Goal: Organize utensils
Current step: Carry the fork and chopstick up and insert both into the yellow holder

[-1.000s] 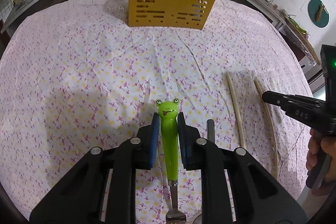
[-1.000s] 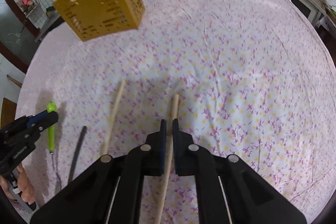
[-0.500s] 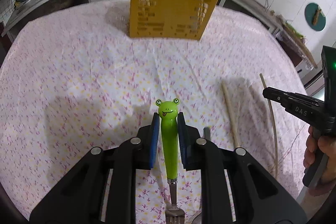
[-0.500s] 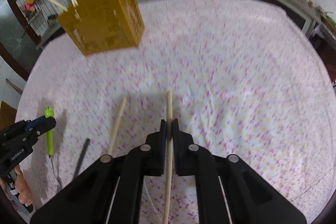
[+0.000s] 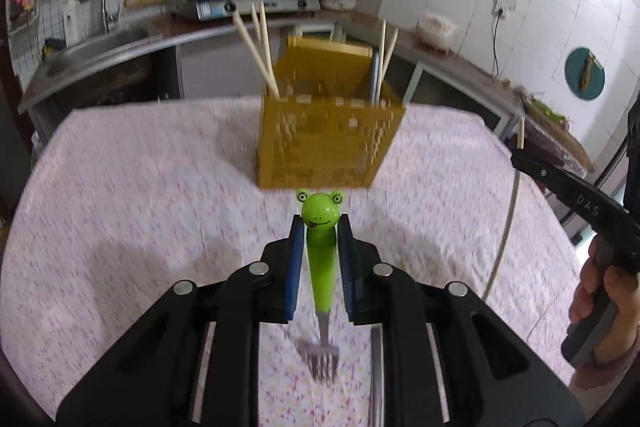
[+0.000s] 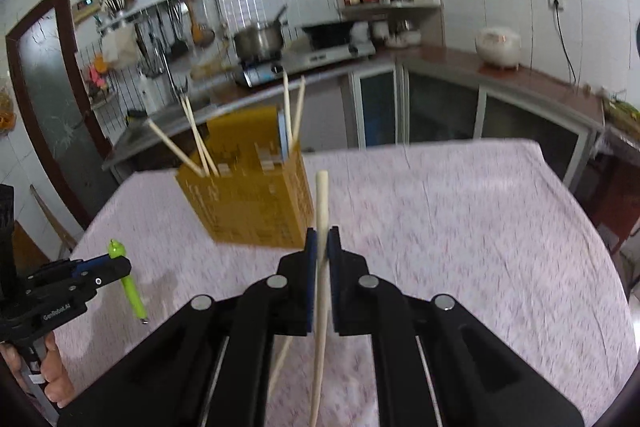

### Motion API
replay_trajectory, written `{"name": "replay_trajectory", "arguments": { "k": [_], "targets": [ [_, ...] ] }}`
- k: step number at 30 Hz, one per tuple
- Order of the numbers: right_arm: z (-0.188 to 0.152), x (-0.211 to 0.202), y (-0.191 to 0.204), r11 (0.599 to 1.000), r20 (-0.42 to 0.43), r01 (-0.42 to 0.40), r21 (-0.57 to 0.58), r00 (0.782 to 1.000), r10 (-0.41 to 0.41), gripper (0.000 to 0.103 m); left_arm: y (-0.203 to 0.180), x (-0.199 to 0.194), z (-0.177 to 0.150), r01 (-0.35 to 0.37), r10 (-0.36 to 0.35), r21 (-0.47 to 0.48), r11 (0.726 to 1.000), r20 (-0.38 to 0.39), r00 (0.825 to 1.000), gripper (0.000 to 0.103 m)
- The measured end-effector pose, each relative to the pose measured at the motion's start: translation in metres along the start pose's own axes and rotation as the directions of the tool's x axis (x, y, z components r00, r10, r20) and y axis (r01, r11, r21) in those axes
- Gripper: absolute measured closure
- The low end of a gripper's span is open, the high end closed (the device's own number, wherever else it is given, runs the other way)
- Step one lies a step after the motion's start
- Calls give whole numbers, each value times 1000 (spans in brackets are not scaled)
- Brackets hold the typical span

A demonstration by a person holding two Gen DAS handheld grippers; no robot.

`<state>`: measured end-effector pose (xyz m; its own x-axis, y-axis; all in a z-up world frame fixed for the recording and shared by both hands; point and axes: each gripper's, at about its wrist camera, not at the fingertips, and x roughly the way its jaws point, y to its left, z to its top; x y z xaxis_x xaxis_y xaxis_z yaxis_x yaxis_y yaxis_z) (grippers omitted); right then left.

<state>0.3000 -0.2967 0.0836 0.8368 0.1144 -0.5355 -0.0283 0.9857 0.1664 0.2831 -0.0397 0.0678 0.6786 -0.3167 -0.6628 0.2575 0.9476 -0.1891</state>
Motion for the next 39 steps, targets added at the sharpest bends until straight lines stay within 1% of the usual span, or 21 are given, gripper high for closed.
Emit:
{"name": "replay_trajectory", "arguments": {
  "k": [5, 9, 11, 14, 16, 19, 26, 32, 36, 39],
  "targets": [
    [37, -4, 7, 1000, 80, -10, 0, 997, 9, 97, -4, -16, 37, 2, -3, 11, 1000, 71, 997, 88],
    [71, -1, 16, 1000, 150, -7, -10, 989, 8, 97, -6, -30, 71, -4, 1, 16, 1000, 132, 991, 88],
    [89, 0, 22, 1000, 186, -14, -5, 982, 15, 97, -7, -39, 94, -6, 4, 16, 1000, 165, 986, 88],
    [114, 1, 28, 1000, 230, -9, -1, 973, 9, 97, -7, -46, 120, -18, 15, 9, 1000, 194, 981, 88],
    [130, 2, 34, 1000, 269, -15, -2, 963, 15, 97, -6, -51, 136, -22, 21, 4, 1000, 219, 975, 88],
    [148, 9, 42, 1000, 302, -9, -7, 953, 10, 97, -7, -52, 155, -25, 23, 3, 1000, 246, 969, 88],
    [167, 31, 51, 1000, 329, -1, -19, 944, 7, 97, -6, -31, 172, -48, 42, 13, 999, 267, 963, 89],
    [182, 55, 54, 1000, 340, 8, -10, 941, -4, 97, -1, -2, 186, -47, 42, 12, 999, 261, 964, 89],
    [179, 69, 54, 1000, 357, 5, -8, 934, -2, 97, 4, 13, 181, -39, 39, -3, 999, 253, 967, 89],
    [170, 83, 53, 1000, 338, -3, -7, 941, 5, 97, 8, 24, 176, -40, 38, 1, 999, 238, 971, 89]
  ]
}}
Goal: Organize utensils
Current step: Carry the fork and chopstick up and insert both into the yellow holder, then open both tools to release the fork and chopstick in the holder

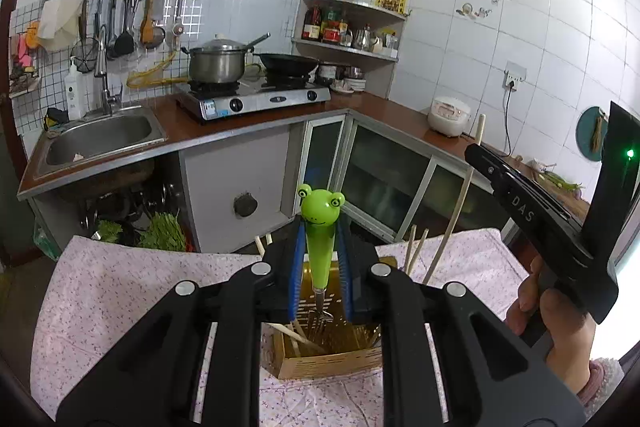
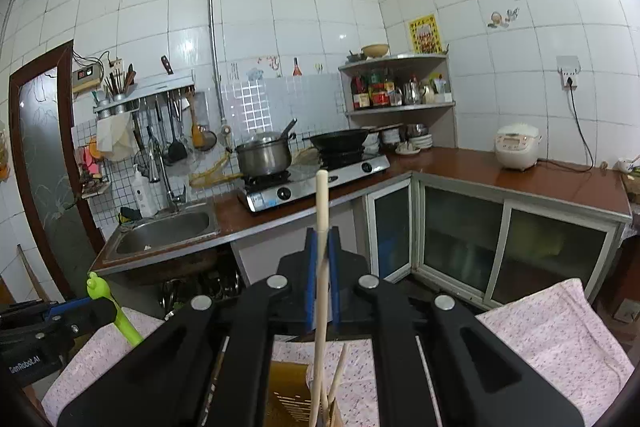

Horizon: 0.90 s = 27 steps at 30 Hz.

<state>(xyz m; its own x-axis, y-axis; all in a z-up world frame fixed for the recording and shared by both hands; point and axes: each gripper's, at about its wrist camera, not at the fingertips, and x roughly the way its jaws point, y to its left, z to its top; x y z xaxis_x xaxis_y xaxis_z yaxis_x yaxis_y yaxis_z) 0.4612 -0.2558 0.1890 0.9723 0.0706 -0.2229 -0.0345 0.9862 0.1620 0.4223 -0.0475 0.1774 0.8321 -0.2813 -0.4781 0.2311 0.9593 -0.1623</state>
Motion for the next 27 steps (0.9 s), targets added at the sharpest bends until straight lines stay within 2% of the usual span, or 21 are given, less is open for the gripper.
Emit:
{"name": "replay_trajectory", "arguments": {
  "k": [6, 12, 16, 18, 19, 20, 22, 27],
  "targets": [
    [-36, 7, 3, 999, -37, -30, -33, 999, 29, 97, 7, 17, -29, 0, 0, -2, 1000, -49, 999, 89],
    [-75, 16, 4, 996, -134, -64, -59, 989, 56, 97, 18, 33, -61, -17, 15, -16, 1000, -122, 992, 89],
    [-93, 19, 6, 994, -226, -84, -74, 972, 66, 96, 27, 37, -71, -34, 28, -34, 999, -160, 987, 87],
    [-96, 14, 4, 995, -246, -76, -69, 968, 56, 89, 32, 33, -71, -28, 18, -56, 998, -164, 986, 85],
    [-97, 12, 1, 995, -253, -74, -59, 966, 57, 67, 34, 28, -71, -18, 6, -72, 997, -162, 987, 76],
    [-97, 6, -3, 996, -257, -78, -37, 964, 66, 49, 36, 21, -72, -17, 4, -81, 997, -152, 988, 60],
    [-96, -10, -11, 997, -243, -76, -7, 967, 72, 49, 38, 3, -73, -32, 23, -83, 996, -112, 993, 43],
    [-112, -45, -27, 1000, -311, -9, -16, 950, 4, 48, 41, -23, -91, -45, 35, -81, 996, -116, 993, 33]
  ]
}}
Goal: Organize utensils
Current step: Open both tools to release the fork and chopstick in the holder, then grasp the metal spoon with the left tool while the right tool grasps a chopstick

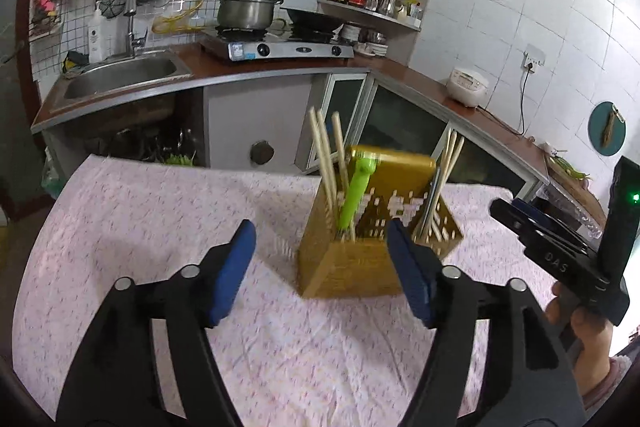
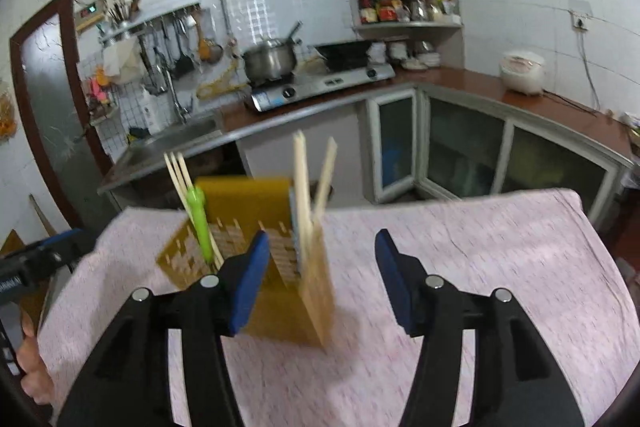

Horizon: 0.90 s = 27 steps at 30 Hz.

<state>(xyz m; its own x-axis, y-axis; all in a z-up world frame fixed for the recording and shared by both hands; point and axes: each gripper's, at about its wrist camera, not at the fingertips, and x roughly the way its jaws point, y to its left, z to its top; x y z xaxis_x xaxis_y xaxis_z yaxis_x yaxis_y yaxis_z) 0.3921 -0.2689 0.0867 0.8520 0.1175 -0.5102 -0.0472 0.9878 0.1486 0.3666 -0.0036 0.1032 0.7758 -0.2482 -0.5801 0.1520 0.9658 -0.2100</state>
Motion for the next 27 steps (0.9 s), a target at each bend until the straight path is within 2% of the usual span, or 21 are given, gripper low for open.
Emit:
{"name": "replay_trajectory", "arguments": {
  "k": [5, 8, 13, 17, 22, 27],
  "targets": [
    [-37, -17, -10, 996, -64, 82, -18, 994, -83, 43, -1, -16, -40, -41, 41, 32, 999, -18, 999, 14],
    [-61, -28, -22, 994, -98, 108, 15, 989, -106, 41, -3, -20, -63, -44, 46, 41, 998, -44, 998, 8],
    [-90, -41, -36, 990, -130, 129, 54, 984, -121, 40, -9, -20, -96, -42, 46, 47, 998, -89, 995, 7],
    [-111, -48, -39, 989, -142, 141, 42, 981, -134, 35, -16, -19, -118, -38, 45, 63, 997, -118, 992, 5],
    [-126, -55, -42, 987, -156, 156, 38, 977, -149, 35, -24, -19, -141, -43, 55, 91, 995, -137, 989, 5],
    [-137, -63, -44, 986, -159, 163, 44, 975, -154, 30, -25, -17, -159, -40, 55, 91, 995, -169, 984, 5]
  ]
}}
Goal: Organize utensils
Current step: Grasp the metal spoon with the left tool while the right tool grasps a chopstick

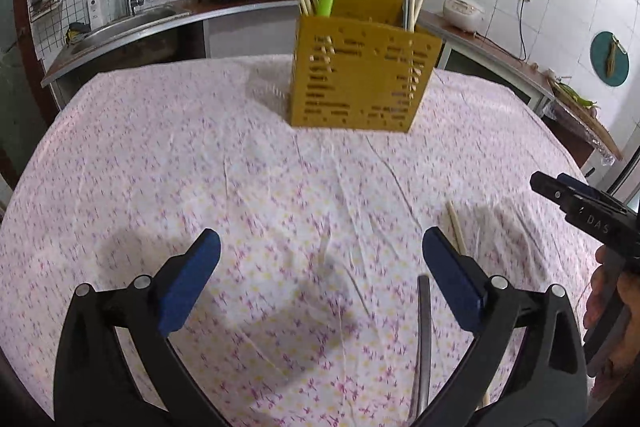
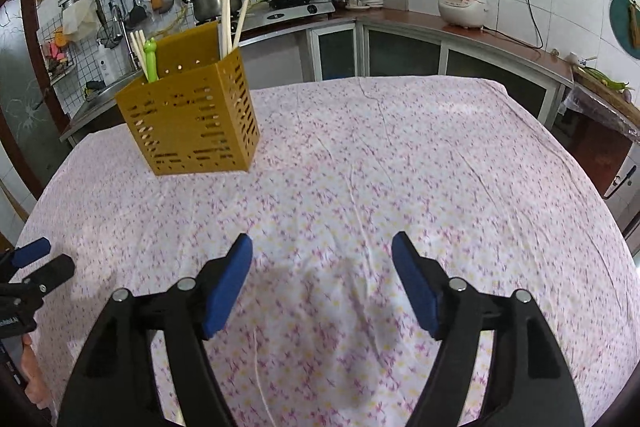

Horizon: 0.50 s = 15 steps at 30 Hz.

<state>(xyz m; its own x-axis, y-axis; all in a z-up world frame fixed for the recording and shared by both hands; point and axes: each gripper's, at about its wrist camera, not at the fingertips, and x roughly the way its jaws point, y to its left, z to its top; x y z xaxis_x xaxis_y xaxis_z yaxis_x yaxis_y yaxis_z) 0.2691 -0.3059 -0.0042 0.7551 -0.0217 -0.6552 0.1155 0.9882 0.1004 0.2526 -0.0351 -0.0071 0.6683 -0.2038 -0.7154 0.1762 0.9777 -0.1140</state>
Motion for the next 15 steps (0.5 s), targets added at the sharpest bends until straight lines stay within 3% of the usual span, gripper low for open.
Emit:
{"name": "replay_trajectory", "arguments": {
  "k": [12, 15],
  "targets": [
    [-27, 1, 1, 999, -19, 6, -39, 1000, -6, 30, -25, 4, -34, 36, -31, 56, 998, -87, 996, 6],
    [-29, 3, -3, 999, -28, 17, -30, 999, -18, 30, -37, 5, -41, 55, -44, 89, 994, -128, 991, 27]
  ]
}}
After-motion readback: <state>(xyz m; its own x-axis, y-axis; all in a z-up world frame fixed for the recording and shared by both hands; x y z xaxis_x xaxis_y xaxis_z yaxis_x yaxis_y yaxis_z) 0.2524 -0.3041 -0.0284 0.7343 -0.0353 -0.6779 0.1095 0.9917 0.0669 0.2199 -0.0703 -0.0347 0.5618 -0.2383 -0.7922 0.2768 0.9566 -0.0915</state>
